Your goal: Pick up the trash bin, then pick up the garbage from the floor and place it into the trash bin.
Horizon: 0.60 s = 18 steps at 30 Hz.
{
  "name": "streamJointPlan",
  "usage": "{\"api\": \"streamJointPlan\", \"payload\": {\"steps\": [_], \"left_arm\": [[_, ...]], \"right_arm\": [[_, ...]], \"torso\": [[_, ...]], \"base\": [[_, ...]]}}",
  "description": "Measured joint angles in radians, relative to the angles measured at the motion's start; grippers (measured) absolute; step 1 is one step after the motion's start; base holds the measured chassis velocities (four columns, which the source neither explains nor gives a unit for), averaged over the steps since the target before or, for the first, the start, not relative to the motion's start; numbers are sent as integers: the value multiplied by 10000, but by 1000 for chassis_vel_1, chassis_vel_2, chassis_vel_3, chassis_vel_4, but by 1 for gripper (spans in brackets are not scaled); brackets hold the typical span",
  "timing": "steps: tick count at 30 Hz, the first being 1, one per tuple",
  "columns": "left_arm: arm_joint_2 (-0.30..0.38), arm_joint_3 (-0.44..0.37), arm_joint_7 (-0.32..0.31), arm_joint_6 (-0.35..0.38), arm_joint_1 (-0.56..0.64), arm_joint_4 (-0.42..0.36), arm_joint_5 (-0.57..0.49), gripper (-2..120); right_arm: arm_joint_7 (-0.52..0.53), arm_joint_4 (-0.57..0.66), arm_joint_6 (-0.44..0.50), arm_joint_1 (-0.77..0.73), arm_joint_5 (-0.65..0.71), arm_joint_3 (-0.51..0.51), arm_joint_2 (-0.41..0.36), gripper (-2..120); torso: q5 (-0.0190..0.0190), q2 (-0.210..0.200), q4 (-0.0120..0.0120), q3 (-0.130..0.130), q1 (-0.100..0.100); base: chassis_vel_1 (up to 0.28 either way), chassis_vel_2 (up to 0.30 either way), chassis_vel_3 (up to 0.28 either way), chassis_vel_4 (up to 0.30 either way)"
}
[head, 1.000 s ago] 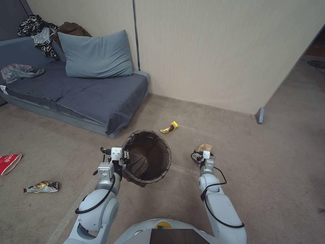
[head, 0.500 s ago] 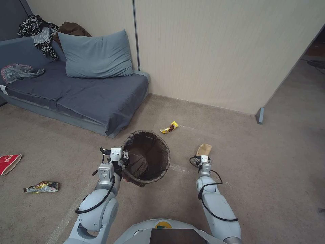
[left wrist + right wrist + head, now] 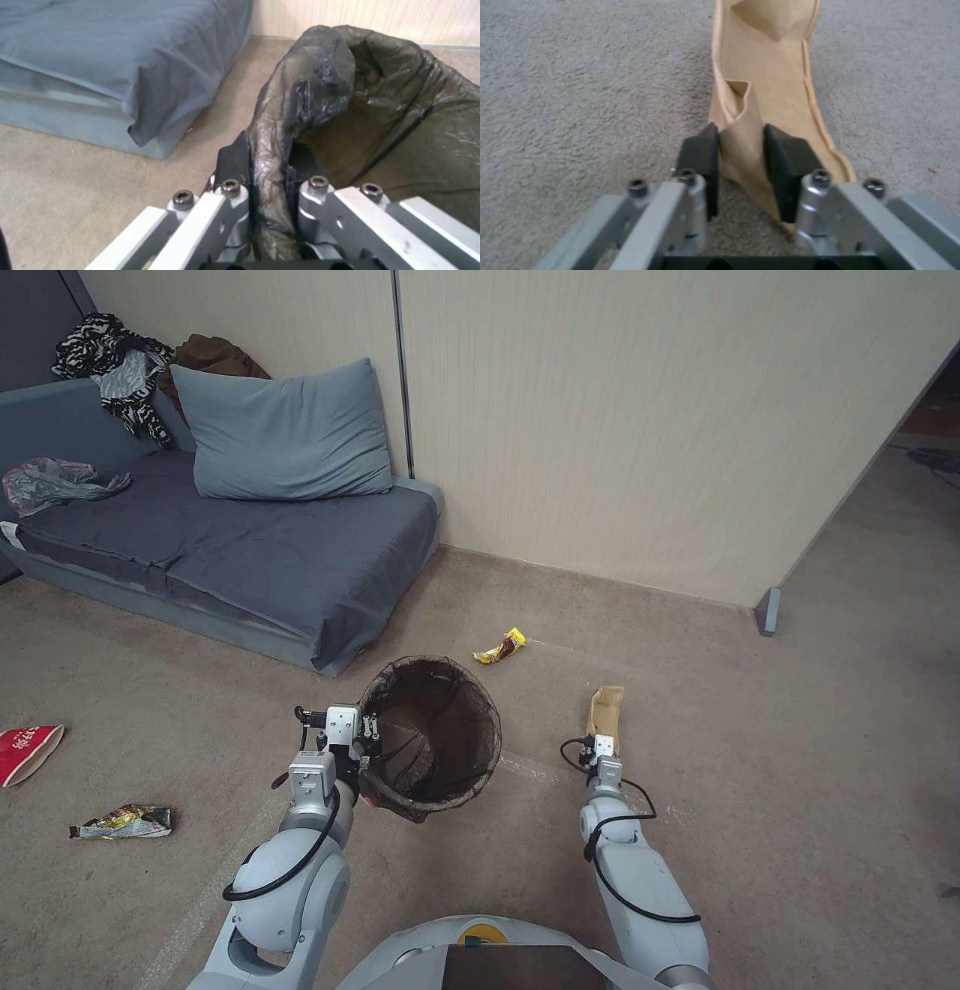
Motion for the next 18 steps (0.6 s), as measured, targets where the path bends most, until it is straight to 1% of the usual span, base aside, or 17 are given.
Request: {"api": "streamJointPlan", "payload": {"steps": [1, 2, 5, 8, 18], "left_arm": [[0, 3, -1, 0, -2, -1, 0, 7], [0, 3, -1, 0, -2, -1, 0, 7], [-2, 18, -1, 0, -11, 0, 0, 7], [-1, 18, -1, 0, -12, -3, 0, 7], [16, 5, -1, 0, -21, -10, -6, 7]], "right_arm": [[0, 0, 4, 0, 0, 0, 0, 11], [0, 0, 4, 0, 0, 0, 0, 11], [9, 8, 11, 10, 4, 3, -6, 3], [12, 13, 24, 23, 9, 3, -15, 0], [26, -14, 93, 59, 12, 2, -12, 0]], "torso": [[0, 0, 0, 0, 0], [0, 0, 0, 0, 0], [0, 0, 0, 0, 0], [0, 0, 0, 0, 0], [1, 0, 0, 0, 0]], "base": [[0, 0, 0, 0], [0, 0, 0, 0], [0, 0, 0, 0], [0, 0, 0, 0], [0, 0, 0, 0]]}}
